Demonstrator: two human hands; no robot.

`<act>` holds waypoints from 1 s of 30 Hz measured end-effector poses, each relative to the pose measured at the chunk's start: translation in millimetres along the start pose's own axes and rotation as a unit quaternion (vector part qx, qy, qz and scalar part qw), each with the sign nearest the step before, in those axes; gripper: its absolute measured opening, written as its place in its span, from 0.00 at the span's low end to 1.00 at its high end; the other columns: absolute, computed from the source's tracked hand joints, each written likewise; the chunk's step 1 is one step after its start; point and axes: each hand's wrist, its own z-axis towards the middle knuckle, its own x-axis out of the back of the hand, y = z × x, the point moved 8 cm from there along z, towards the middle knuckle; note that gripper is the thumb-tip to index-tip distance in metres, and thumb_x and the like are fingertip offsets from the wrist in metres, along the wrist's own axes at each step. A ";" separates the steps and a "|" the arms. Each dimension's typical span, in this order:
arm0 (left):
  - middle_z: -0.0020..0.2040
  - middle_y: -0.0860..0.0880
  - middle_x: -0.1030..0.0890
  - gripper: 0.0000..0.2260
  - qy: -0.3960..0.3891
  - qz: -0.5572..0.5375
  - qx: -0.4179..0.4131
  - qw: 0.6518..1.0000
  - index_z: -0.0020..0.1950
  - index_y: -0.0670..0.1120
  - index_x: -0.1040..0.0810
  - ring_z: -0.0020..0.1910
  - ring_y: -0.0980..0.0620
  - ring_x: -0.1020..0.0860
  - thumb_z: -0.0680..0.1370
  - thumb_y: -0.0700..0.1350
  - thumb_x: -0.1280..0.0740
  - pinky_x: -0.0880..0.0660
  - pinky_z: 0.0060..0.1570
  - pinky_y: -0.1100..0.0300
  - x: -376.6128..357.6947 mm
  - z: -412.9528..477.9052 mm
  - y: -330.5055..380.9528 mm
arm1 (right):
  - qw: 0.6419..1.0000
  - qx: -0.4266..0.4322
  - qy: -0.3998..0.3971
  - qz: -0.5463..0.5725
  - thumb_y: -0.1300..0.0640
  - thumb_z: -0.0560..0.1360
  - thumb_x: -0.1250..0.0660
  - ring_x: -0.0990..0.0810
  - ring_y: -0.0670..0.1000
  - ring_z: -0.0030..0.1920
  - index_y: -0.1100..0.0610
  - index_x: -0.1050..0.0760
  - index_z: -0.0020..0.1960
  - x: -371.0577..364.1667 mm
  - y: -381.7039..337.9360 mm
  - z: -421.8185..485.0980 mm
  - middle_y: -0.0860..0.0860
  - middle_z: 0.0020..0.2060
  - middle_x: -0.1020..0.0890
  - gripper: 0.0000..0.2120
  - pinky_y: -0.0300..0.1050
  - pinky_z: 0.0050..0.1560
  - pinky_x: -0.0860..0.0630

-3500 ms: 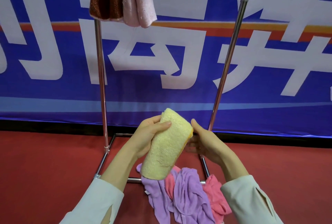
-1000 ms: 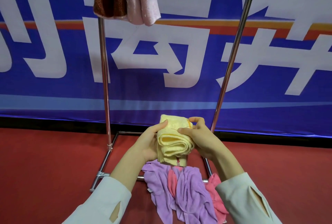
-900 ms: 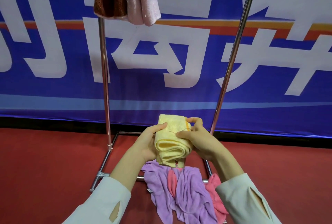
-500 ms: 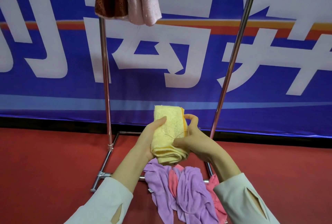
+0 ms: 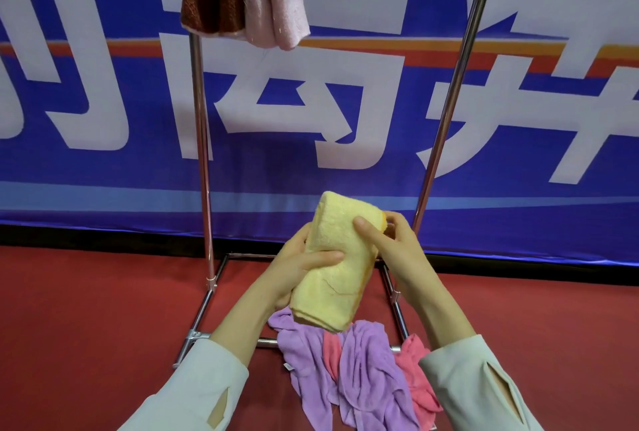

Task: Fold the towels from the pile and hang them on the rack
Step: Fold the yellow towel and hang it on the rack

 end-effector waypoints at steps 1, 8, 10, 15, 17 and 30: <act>0.55 0.42 0.18 0.25 -0.017 -0.007 0.004 1.000 0.63 0.45 0.26 0.54 0.44 0.18 0.67 0.37 0.27 0.22 0.52 0.51 -4.6 -1.5 0.4 | 1.000 0.004 -0.004 0.017 0.45 0.69 0.27 0.19 0.49 0.55 0.54 0.27 0.60 -0.2 -2.3 -1.0 0.50 0.55 0.19 0.24 0.45 0.52 0.20; 0.55 0.43 0.17 0.20 -0.048 -0.012 0.017 0.999 0.62 0.45 0.25 0.54 0.47 0.18 0.71 0.37 0.29 0.21 0.49 0.57 -15.6 -7.0 1.9 | 0.996 0.080 0.042 0.008 0.51 0.68 0.23 0.17 0.59 0.46 0.63 0.21 0.47 5.1 -17.9 -5.5 0.61 0.44 0.17 0.17 0.60 0.50 0.21; 0.56 0.44 0.17 0.19 -0.026 -0.018 0.007 0.999 0.62 0.44 0.24 0.55 0.47 0.18 0.73 0.44 0.28 0.21 0.51 0.57 -16.1 -6.8 4.8 | 0.996 0.086 0.038 0.012 0.53 0.68 0.23 0.17 0.60 0.45 0.65 0.22 0.46 4.8 -19.8 -4.6 0.62 0.44 0.17 0.16 0.60 0.50 0.21; 0.53 0.43 0.17 0.15 0.064 -0.011 -0.037 0.997 0.58 0.43 0.22 0.54 0.44 0.18 0.75 0.48 0.32 0.22 0.54 0.52 -9.0 -3.5 12.0 | 0.998 0.058 -0.002 0.011 0.51 0.70 0.25 0.15 0.56 0.47 0.61 0.20 0.50 -3.3 -12.9 -4.7 0.56 0.45 0.15 0.15 0.55 0.51 0.20; 0.51 0.43 0.16 0.10 0.089 -0.011 -0.048 0.995 0.55 0.44 0.21 0.52 0.44 0.18 0.76 0.46 0.32 0.22 0.53 0.51 -4.4 -2.5 10.6 | 0.997 0.044 0.044 -0.037 0.45 0.69 0.25 0.18 0.50 0.45 0.58 0.24 0.51 1.6 -7.1 -2.5 0.51 0.44 0.18 0.20 0.48 0.48 0.21; 0.51 0.48 0.17 0.09 0.039 0.073 -0.055 0.995 0.57 0.46 0.22 0.50 0.53 0.18 0.77 0.44 0.33 0.22 0.49 0.62 -6.8 2.2 5.6 | 0.994 -0.100 -0.023 0.038 0.48 0.74 0.29 0.22 0.52 0.44 0.61 0.24 0.58 2.1 17.8 1.9 0.55 0.47 0.18 0.20 0.46 0.43 0.27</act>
